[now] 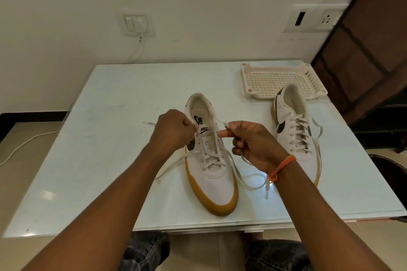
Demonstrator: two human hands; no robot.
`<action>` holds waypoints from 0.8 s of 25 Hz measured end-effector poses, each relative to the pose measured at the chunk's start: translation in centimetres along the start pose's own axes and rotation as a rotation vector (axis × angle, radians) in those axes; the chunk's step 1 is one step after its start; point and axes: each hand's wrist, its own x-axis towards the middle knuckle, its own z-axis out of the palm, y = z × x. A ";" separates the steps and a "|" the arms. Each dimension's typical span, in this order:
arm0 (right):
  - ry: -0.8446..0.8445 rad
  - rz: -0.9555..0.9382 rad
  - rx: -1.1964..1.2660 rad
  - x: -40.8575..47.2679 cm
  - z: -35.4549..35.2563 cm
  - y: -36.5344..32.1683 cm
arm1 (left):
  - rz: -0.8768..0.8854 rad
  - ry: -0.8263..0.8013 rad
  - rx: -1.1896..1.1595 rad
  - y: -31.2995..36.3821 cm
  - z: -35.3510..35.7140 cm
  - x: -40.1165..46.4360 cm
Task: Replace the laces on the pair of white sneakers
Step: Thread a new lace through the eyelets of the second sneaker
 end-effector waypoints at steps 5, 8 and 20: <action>0.017 -0.009 -0.031 0.4 0.5 1.1 | 0.002 0.018 0.124 -0.2 0.9 0.8; 0.039 -0.077 -0.138 0.1 0.9 1.5 | -0.016 -0.007 0.197 -0.5 1.8 0.2; 0.363 -0.478 -0.912 0.1 3.6 5.6 | -0.216 -0.158 -0.118 0.5 1.0 0.6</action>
